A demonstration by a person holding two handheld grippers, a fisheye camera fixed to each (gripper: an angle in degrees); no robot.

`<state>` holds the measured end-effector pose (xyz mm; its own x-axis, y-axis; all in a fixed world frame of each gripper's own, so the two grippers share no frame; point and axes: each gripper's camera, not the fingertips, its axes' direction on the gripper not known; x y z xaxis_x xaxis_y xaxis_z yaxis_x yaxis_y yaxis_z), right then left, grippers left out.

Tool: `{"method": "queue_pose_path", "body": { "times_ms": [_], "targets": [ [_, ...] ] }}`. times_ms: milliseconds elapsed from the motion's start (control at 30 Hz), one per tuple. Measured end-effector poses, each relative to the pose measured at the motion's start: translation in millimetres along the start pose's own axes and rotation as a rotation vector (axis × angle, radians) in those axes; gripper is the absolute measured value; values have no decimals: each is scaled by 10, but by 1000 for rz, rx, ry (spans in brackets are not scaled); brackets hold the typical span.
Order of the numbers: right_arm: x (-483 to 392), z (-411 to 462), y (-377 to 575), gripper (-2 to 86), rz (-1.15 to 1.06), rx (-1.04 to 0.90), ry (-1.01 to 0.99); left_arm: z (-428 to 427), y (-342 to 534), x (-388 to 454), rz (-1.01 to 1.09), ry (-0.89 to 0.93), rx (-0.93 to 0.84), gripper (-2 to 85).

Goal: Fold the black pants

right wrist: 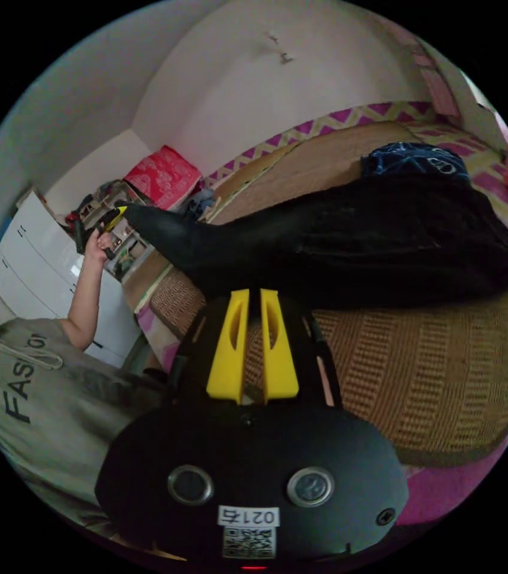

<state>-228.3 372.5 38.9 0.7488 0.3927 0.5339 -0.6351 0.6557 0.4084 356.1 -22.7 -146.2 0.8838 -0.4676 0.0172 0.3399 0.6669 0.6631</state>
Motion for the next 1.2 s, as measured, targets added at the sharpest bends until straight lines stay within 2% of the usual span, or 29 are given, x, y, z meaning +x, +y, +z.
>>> {"method": "queue_pose_path", "body": {
  "times_ms": [67,167,233,367,433,600,733,767,933,1067,1200],
  "targets": [
    [150,-371,225,19,35,59,9,362,26,1063,196,6,-16,23],
    [320,-786,491,15,71,117,13,1073,287,2217,355,82,-110,22],
    [425,-994,631,12,92,144,9,1584,536,2788,419,96,-192,23],
    [706,-1358,919,9,144,180,-15,2744,1222,3596,439,53,-489,23],
    [830,-1475,1017,9,159,186,-21,2841,1306,3702,365,82,-483,22],
    [1158,-1720,1153,16,185,226,-7,2821,1275,4169,391,80,-353,32],
    [1523,-1790,963,66,241,249,38,3395,1674,4523,488,69,-607,44],
    [1668,-1823,887,84,284,270,54,3350,1687,4542,470,91,-552,49],
    [2492,-1974,639,135,557,374,108,3206,1676,4480,390,299,-499,62],
    [3003,-1828,340,164,683,409,87,2950,1751,4396,422,272,-424,30],
    [3242,-1517,93,156,758,423,101,2703,1802,4185,368,312,-386,6]
  ]
}}
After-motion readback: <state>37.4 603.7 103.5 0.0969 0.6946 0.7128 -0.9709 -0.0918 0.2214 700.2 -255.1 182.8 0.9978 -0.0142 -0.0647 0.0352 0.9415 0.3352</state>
